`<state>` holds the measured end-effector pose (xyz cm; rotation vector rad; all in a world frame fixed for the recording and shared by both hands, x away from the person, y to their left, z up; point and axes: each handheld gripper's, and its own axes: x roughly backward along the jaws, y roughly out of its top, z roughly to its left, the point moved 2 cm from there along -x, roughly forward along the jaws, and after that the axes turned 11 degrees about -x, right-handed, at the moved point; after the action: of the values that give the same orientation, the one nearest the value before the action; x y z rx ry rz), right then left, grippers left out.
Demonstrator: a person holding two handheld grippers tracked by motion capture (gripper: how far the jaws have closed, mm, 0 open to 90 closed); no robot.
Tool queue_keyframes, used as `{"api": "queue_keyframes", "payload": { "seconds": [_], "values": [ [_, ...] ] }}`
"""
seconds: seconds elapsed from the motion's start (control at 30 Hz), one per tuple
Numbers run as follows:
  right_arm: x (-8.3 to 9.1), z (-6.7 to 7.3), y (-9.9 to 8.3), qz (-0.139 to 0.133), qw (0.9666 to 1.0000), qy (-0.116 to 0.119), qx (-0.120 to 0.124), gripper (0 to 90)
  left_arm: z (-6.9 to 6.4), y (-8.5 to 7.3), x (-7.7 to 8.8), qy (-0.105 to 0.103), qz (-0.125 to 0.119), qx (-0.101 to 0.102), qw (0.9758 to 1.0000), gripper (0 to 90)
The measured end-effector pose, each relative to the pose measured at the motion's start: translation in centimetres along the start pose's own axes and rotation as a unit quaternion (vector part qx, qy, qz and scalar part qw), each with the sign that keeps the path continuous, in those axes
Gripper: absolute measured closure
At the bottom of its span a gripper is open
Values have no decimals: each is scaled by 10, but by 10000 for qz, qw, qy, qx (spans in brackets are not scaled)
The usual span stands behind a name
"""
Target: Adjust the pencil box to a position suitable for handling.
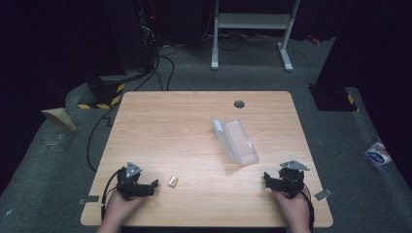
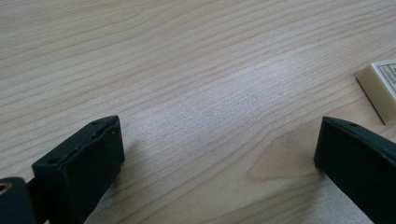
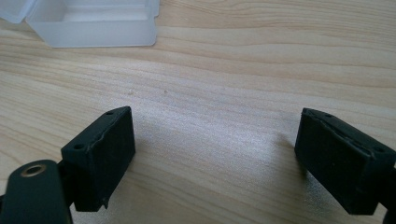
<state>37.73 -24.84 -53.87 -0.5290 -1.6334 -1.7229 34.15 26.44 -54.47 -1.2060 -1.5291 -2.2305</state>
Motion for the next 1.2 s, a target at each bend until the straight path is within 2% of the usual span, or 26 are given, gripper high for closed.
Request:
{"api": "queue_keyframes", "payload": {
  "seconds": [0.43,0.8,1.0,1.1,1.2],
  "values": [
    [0,0,0,5,10000,3,-13,118,0,0,0,3,-7,14,10000,20],
    [0,0,0,18,9999,69,94,114,0,0,0,11,-7,-3,10000,26],
    [-1,0,1,13,10000,53,34,124,0,0,0,-2,-18,-1,10000,29],
    [-1,0,2,-7,10000,35,52,145,0,0,0,-4,-17,-3,10000,30],
    [1,2,2,-17,9998,74,179,222,0,0,0,-5,-16,-6,10000,30]
  ]
}}
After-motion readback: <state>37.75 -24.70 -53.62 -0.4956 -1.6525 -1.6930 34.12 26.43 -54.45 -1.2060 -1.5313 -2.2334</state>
